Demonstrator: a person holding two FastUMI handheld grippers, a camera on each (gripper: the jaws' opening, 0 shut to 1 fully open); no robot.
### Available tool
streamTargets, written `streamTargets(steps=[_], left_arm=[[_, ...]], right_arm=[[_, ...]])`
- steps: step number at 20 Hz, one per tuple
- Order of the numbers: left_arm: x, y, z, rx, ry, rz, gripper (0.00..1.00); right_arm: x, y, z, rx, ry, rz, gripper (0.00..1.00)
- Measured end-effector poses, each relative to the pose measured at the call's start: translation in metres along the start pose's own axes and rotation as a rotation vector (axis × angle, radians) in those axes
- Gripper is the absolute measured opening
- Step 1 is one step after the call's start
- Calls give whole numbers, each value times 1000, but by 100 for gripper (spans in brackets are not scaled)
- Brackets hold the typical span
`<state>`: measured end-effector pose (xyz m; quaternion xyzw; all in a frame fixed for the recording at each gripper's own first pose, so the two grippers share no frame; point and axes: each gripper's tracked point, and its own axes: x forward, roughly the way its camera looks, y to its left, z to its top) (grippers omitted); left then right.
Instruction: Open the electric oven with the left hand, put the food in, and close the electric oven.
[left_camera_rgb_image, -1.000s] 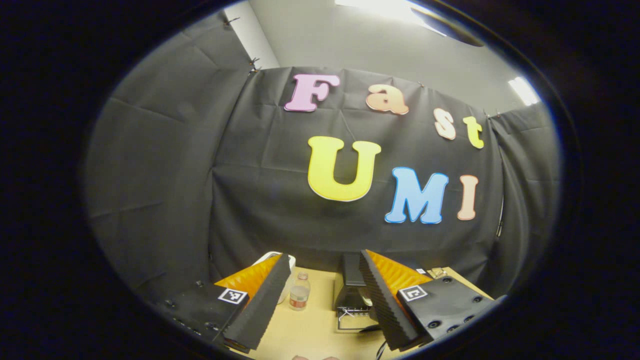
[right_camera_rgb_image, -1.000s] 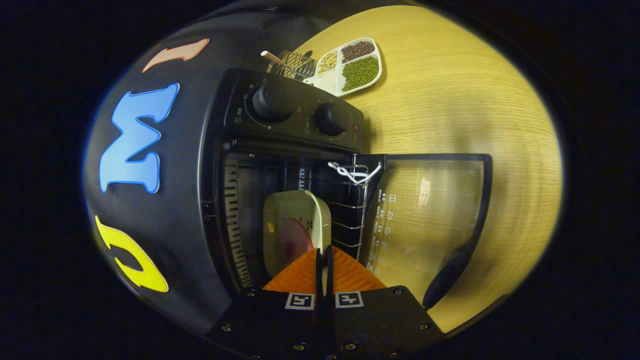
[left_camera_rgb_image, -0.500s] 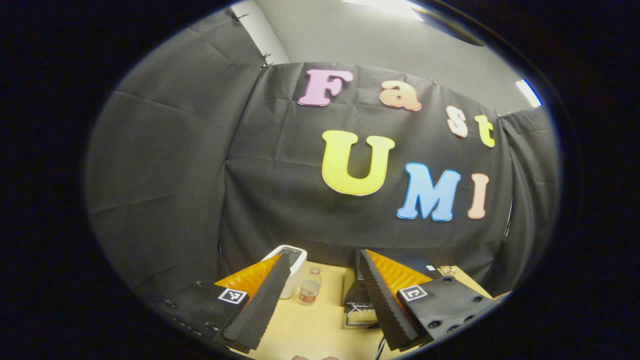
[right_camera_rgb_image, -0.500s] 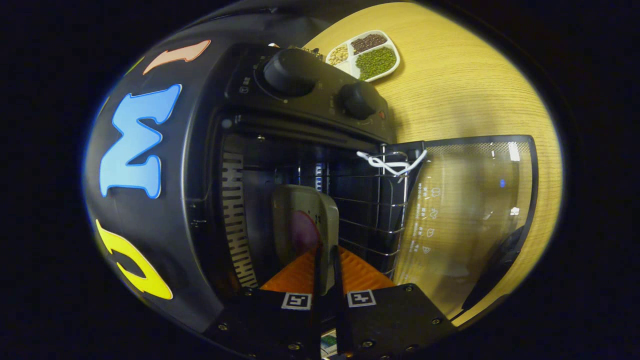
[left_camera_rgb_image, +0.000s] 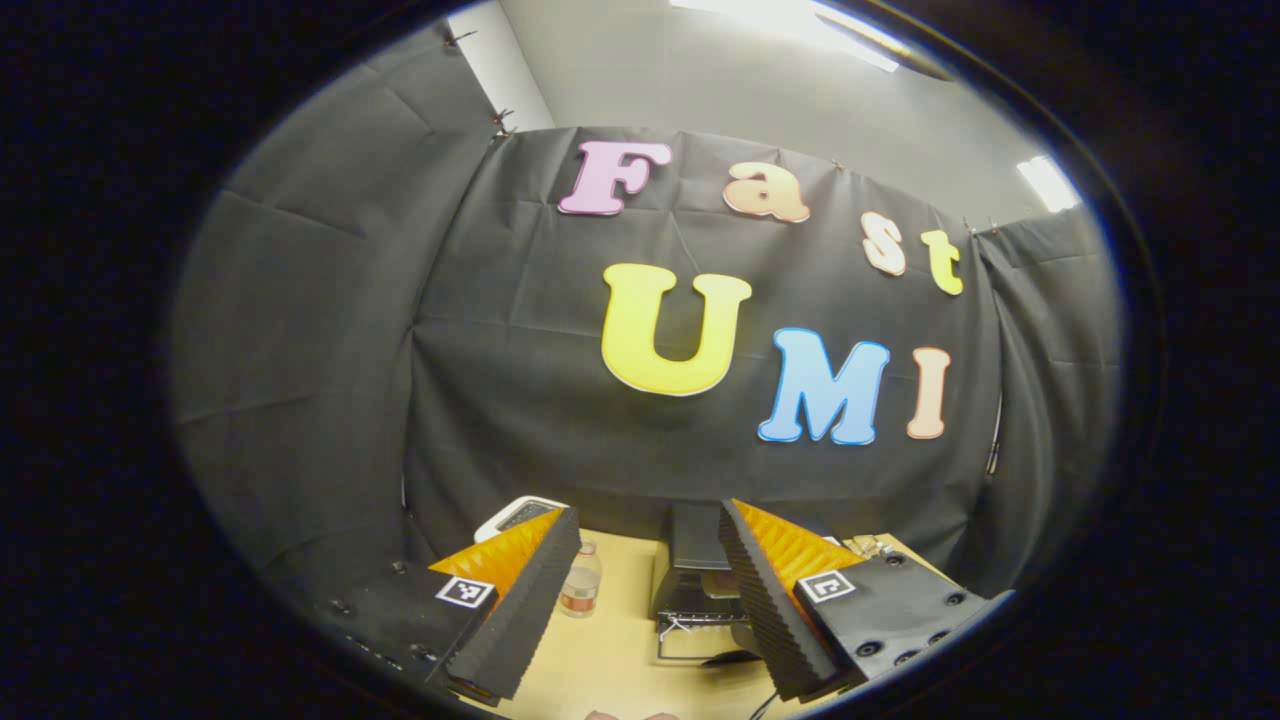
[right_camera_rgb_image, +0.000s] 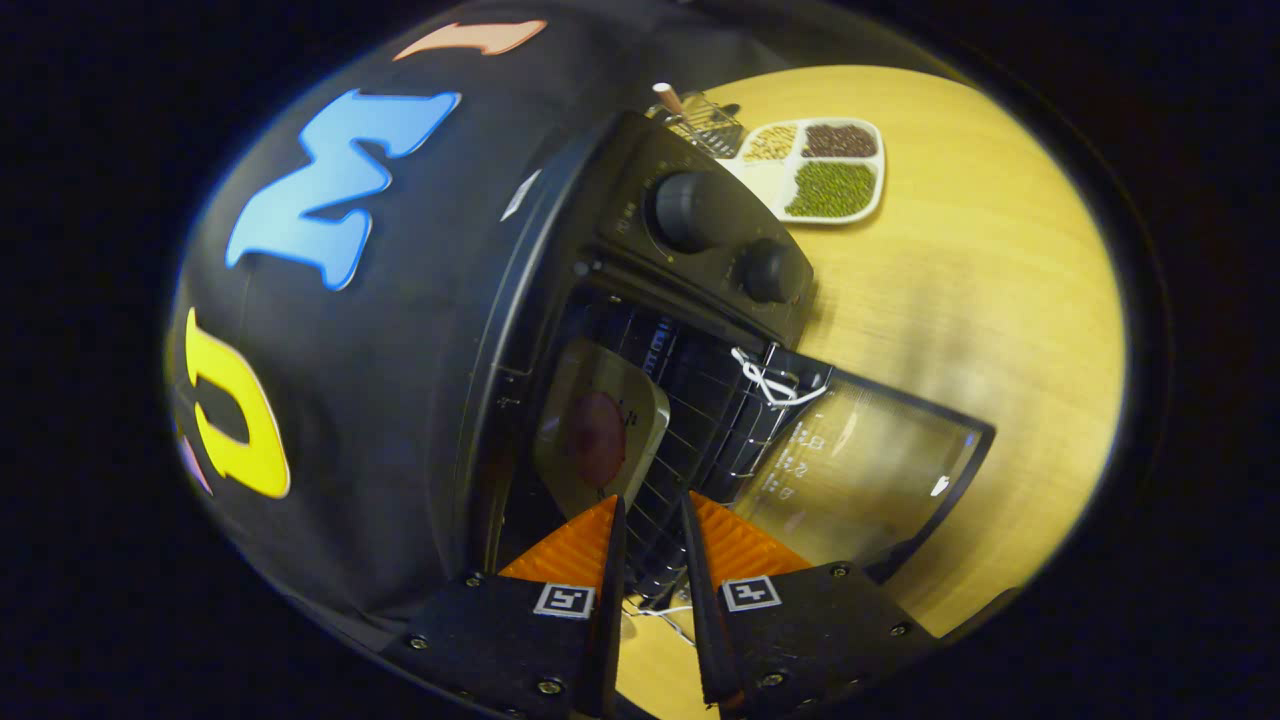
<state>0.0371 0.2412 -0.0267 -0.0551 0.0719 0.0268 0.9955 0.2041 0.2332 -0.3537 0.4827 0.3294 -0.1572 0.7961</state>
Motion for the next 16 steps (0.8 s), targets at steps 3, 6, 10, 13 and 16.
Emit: streamTargets(steps=[3, 6, 10, 13, 16], left_arm=[[5, -22, -4, 6, 3, -29, 91], [10, -42, -7, 12, 7, -54, 99], [16, -71, -7, 22, 9, -86, 99], [21, -94, -13, 20, 20, -114, 99], [24, -116, -13, 26, 15, -135, 99]], right_arm=[[-31, -4, 2, -216, 23, 23, 32], [-68, 10, 11, -437, -9, 100, 32], [-127, 34, 34, -662, -90, 212, 32], [-168, 50, 57, -765, -157, 279, 32], [-211, 65, 86, -832, -238, 317, 32]])
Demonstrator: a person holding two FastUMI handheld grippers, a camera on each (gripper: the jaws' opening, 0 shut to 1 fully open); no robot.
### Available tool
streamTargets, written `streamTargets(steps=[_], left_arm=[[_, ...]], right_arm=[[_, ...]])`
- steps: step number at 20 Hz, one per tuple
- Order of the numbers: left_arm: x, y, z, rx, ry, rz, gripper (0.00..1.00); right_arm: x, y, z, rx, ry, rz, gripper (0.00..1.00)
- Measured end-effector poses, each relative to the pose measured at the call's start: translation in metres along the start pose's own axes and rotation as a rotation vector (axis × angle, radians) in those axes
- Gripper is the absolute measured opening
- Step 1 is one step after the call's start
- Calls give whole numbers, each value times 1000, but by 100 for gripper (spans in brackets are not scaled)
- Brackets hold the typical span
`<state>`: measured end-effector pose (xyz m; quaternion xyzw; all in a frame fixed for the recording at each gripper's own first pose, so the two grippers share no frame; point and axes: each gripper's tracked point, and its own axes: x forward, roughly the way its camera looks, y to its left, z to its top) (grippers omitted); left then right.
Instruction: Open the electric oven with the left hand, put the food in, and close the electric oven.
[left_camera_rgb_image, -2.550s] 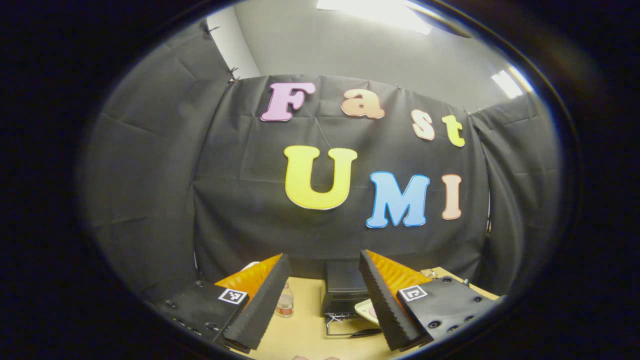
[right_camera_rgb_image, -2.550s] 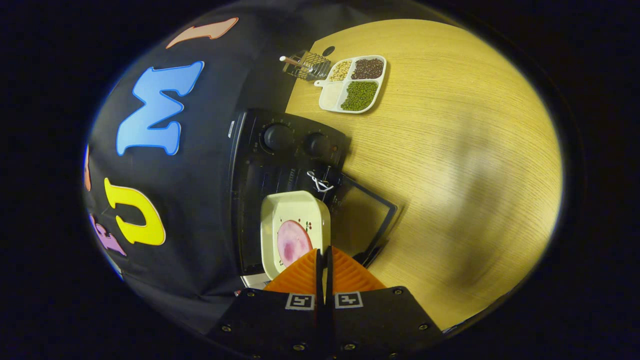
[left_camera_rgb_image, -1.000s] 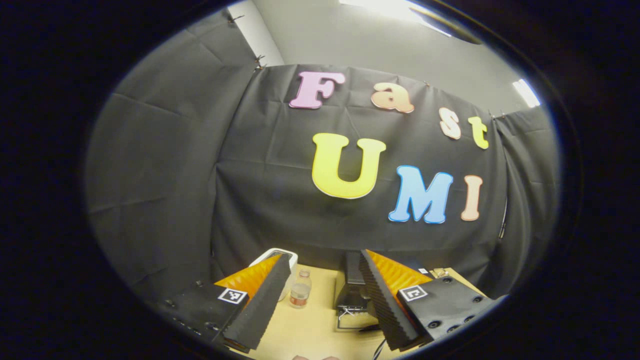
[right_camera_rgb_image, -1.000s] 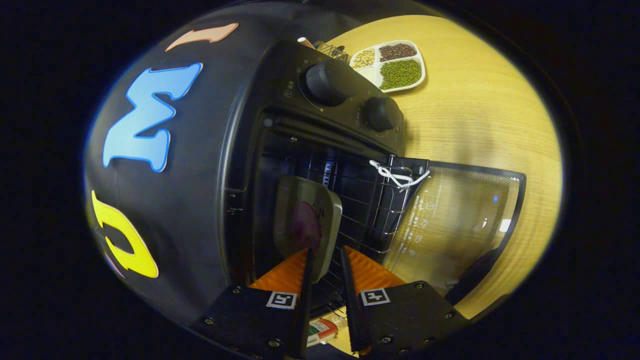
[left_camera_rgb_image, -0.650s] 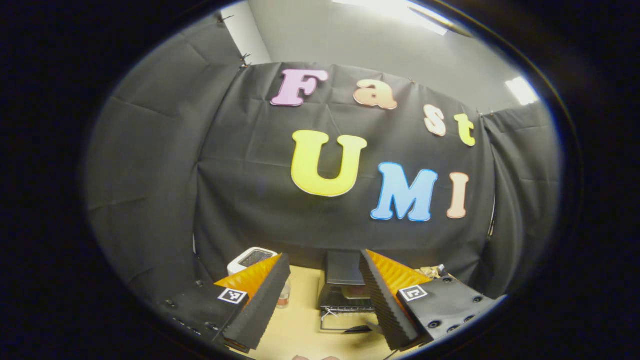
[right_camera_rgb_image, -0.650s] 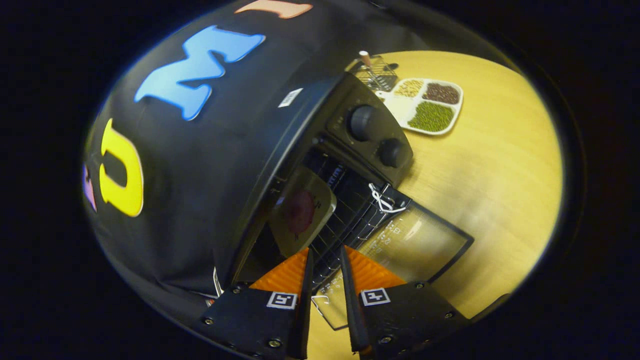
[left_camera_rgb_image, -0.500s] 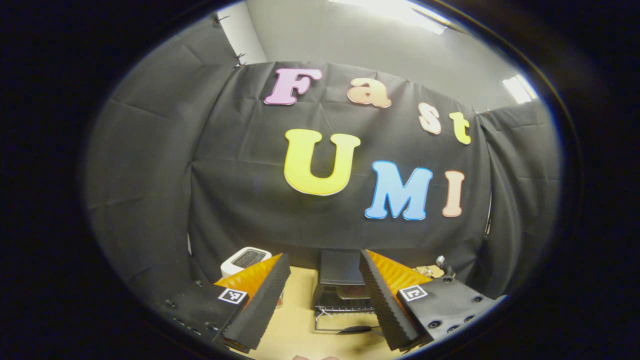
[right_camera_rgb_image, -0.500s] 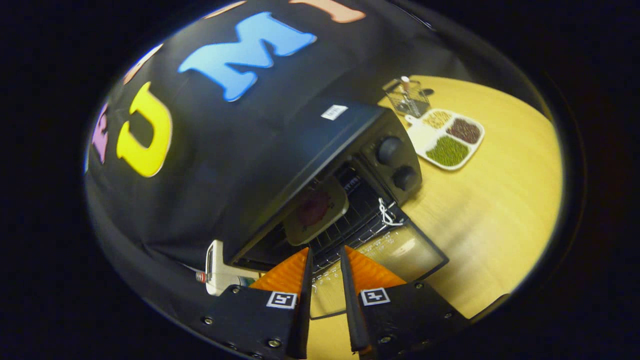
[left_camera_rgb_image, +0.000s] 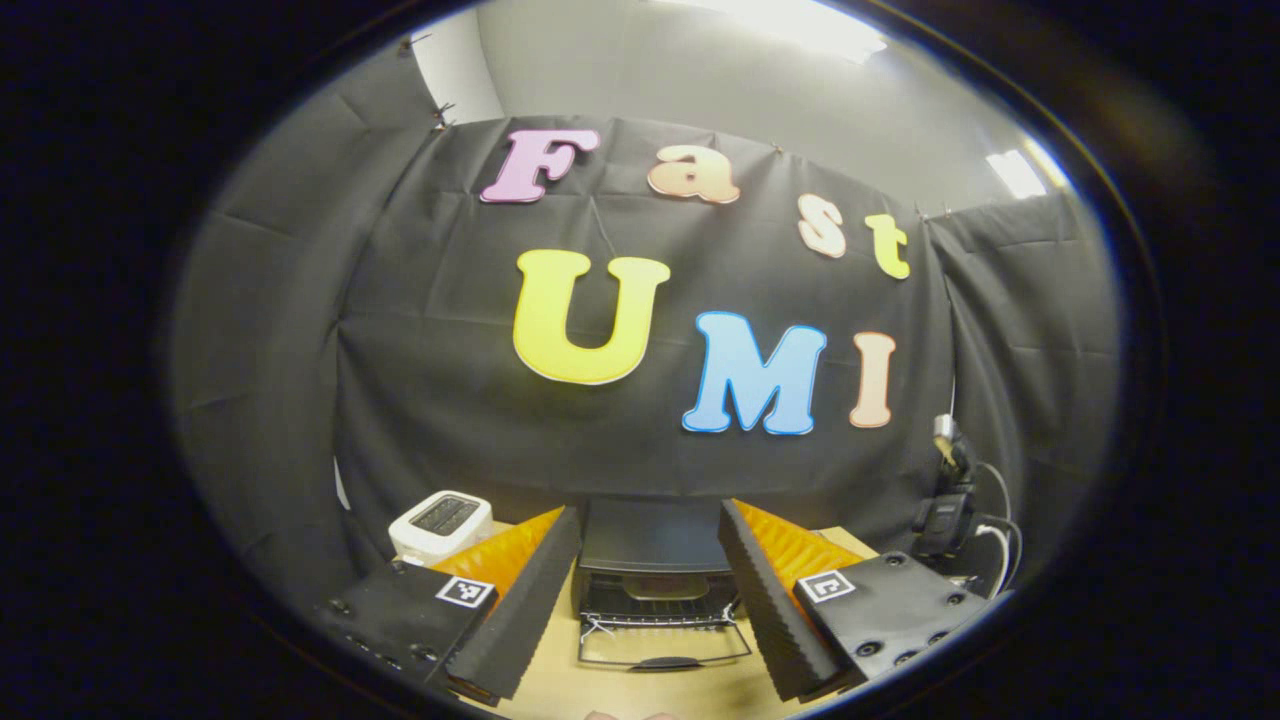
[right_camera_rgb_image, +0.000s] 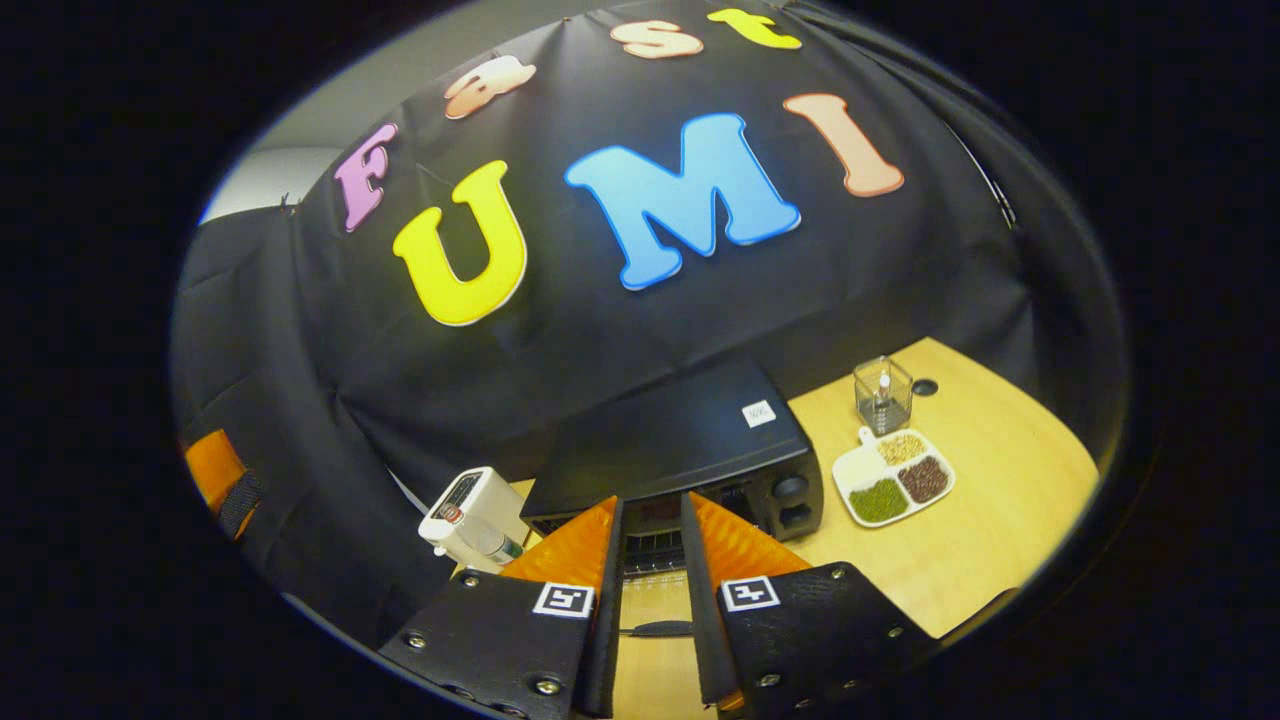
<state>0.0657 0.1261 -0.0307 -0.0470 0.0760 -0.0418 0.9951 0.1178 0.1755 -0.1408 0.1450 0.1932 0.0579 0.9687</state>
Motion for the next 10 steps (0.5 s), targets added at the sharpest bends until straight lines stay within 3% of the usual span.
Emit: streamTargets(steps=[6, 10], left_arm=[[8, -33, 7, 23, -18, -23, 99], [15, -55, 6, -22, -11, -38, 99]], right_arm=[[-70, -21, 93, -171, -219, -9, 32], [-118, -20, 146, -234, -370, -6, 32]])
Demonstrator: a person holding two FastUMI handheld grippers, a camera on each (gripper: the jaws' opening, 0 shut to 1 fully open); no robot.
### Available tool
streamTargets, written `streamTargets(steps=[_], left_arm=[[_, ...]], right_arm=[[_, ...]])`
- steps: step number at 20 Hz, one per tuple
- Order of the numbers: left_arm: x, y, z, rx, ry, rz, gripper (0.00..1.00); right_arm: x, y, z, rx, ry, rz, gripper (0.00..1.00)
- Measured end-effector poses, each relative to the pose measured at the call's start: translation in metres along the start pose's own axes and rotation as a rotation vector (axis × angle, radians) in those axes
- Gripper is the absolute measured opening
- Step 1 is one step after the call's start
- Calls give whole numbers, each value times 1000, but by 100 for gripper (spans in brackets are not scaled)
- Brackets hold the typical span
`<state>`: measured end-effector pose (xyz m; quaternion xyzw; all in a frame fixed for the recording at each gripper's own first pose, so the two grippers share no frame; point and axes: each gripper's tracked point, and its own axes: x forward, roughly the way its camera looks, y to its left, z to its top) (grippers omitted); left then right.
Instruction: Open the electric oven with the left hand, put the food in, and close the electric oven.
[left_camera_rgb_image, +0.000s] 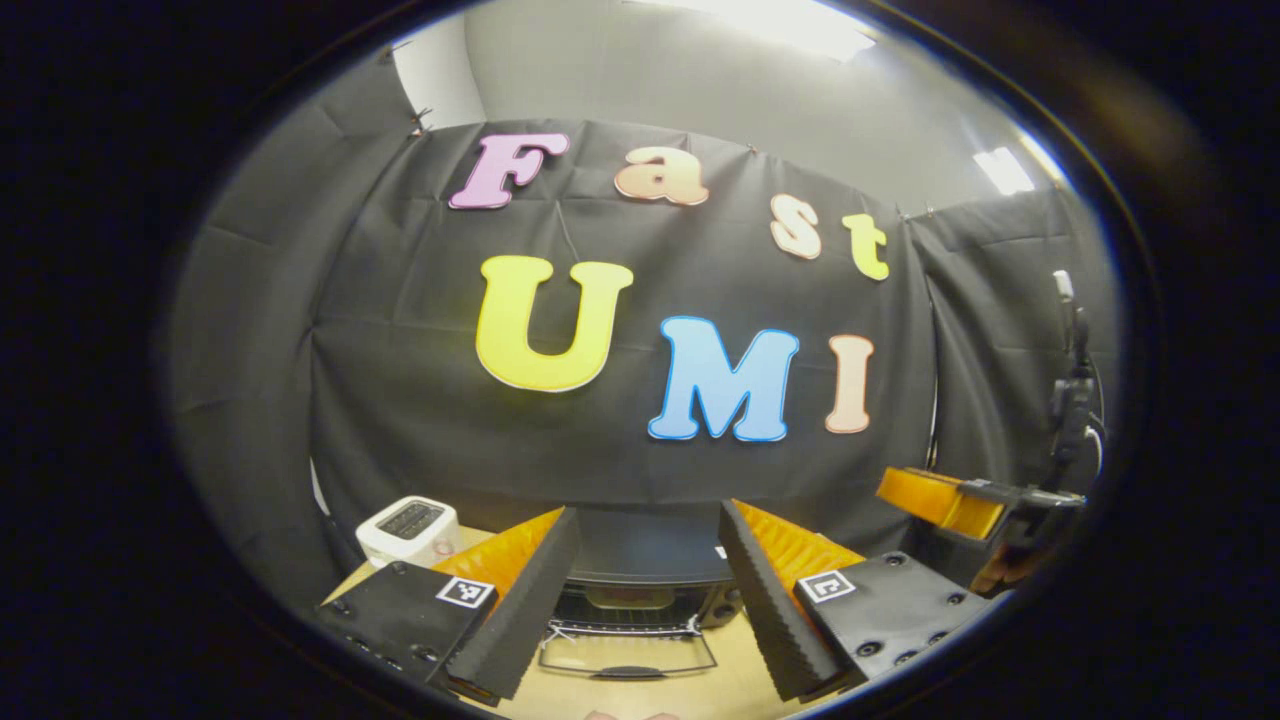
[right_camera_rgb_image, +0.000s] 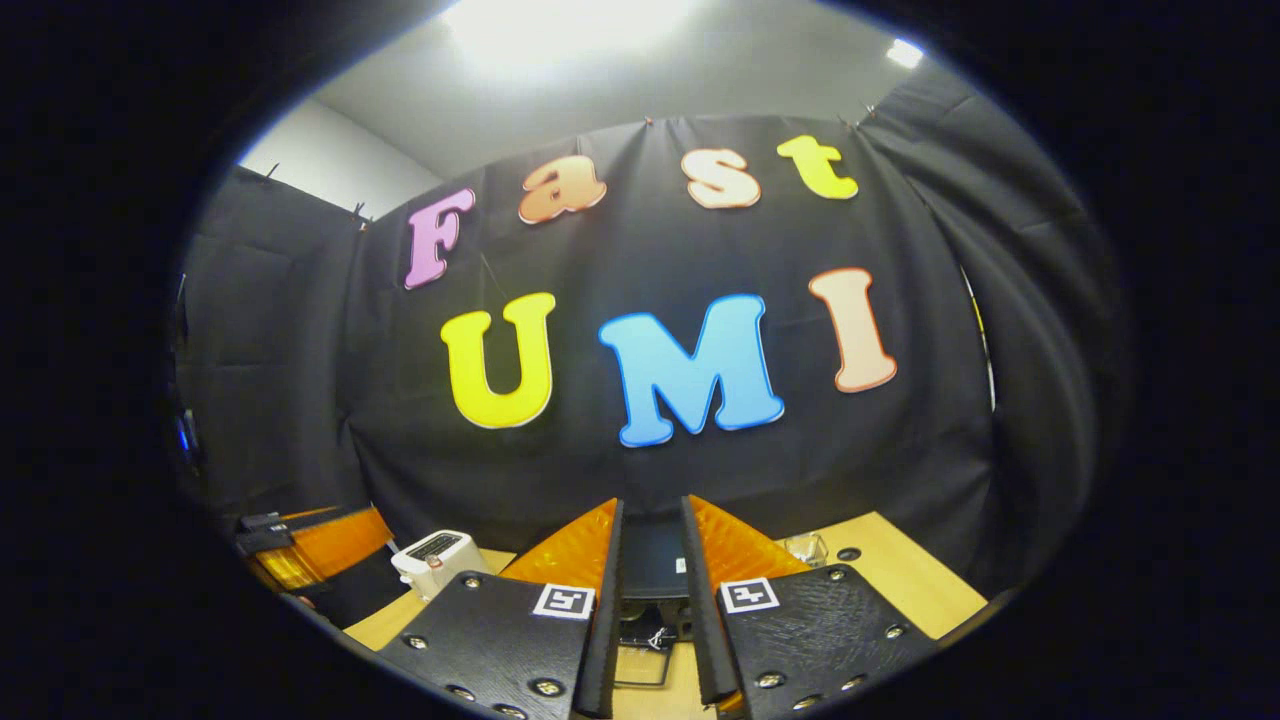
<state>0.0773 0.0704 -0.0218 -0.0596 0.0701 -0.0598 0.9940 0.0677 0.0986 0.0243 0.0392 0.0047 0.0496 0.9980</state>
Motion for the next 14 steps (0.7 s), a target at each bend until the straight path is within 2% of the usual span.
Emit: streamTargets(steps=[1, 2, 3, 4, 5, 7, 13, 14], left_arm=[[0, -5, 3, -3, -9, -2, 99], [1, -10, 8, 2, -20, -3, 95], [4, -15, 10, 9, -32, -9, 91], [4, -21, 12, 17, -38, -15, 99], [7, -23, 10, 27, -36, -18, 94], [13, -27, -3, 33, -5, -15, 98], [39, -21, -74, -15, 182, 8, 99], [44, -20, -87, -20, 219, 16, 95]], right_arm=[[-3, -4, 8, 0, -15, -8, 32], [-9, -9, 11, 3, -18, -20, 43], [-12, -12, 13, 2, -18, -21, 37], [-13, -15, 12, 0, -18, -23, 49], [-11, -19, 12, 1, -20, -19, 61], [-8, -27, 11, 9, -13, -19, 87], [-7, -51, 11, 14, -13, -43, 88], [-6, -53, 9, 14, -4, -46, 88]])
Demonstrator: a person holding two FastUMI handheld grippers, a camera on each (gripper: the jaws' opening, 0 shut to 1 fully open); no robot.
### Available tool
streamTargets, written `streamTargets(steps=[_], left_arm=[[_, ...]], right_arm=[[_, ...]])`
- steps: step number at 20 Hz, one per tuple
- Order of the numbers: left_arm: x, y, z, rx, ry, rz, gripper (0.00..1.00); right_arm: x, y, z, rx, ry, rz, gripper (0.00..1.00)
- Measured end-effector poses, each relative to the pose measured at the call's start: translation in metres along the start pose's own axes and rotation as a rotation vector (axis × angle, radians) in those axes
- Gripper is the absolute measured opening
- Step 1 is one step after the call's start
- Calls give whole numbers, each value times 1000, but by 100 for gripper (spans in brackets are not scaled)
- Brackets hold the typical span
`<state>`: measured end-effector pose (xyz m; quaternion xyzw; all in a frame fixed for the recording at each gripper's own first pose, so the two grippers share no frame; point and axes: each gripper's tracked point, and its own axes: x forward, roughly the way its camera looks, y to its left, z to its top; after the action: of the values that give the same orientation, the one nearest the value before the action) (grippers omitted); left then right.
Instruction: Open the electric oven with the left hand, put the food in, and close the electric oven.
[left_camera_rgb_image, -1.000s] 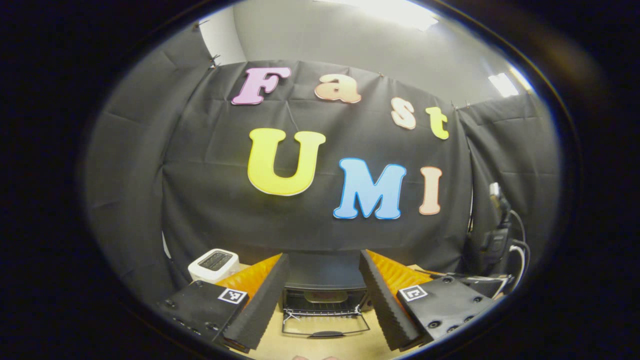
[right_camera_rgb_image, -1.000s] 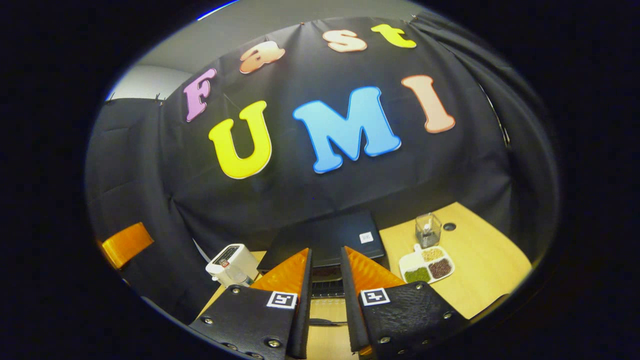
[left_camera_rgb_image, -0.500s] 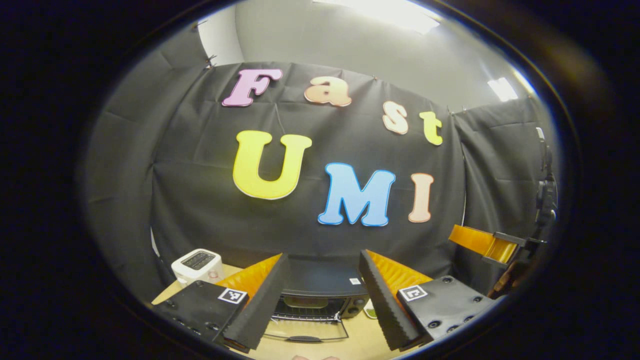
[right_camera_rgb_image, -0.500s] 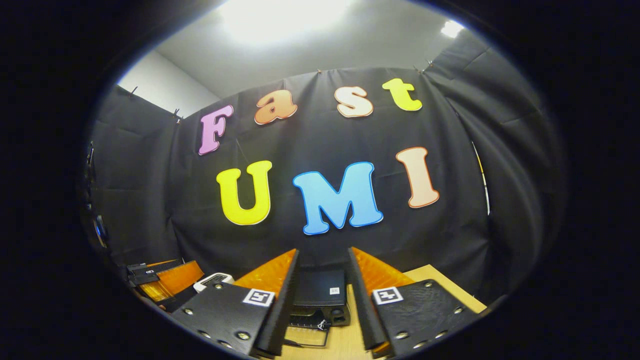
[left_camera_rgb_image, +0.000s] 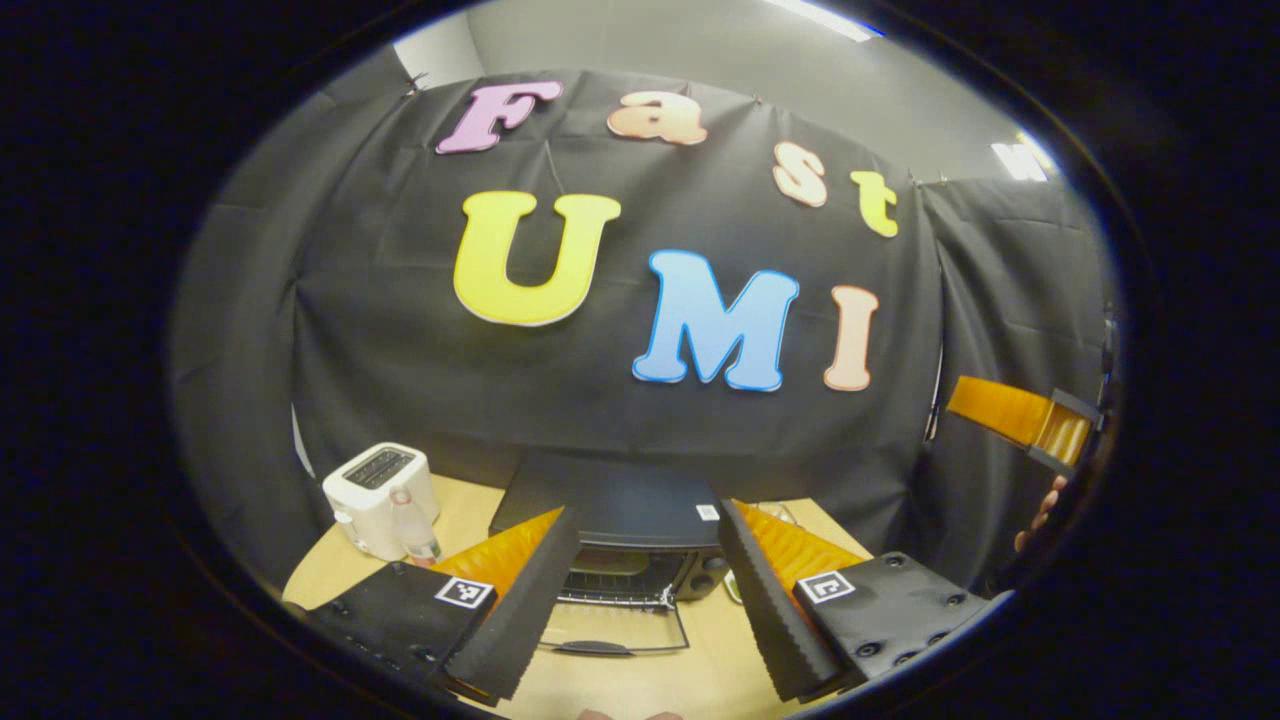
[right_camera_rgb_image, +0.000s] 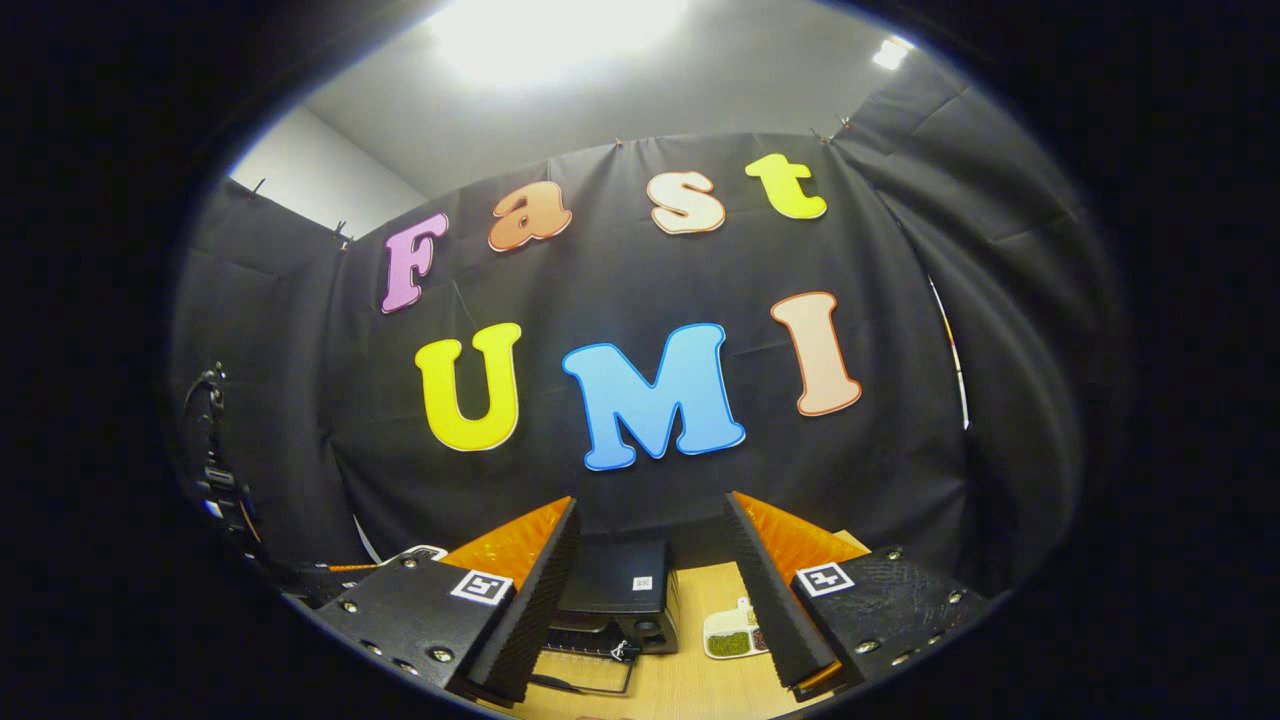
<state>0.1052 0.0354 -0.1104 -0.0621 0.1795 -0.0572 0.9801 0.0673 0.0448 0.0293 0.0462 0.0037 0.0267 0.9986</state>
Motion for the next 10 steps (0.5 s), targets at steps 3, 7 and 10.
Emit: streamTargets(steps=[3, 7, 10], left_arm=[[15, 4, -38, -7, 124, 15, 92], [30, 4, -89, -45, 285, 3, 95], [37, 12, -137, -93, 435, 12, 95]], right_arm=[[4, -11, -11, 14, 34, -7, 88], [5, -24, -26, 23, 78, -31, 88], [7, -34, -38, 16, 101, -57, 88]])
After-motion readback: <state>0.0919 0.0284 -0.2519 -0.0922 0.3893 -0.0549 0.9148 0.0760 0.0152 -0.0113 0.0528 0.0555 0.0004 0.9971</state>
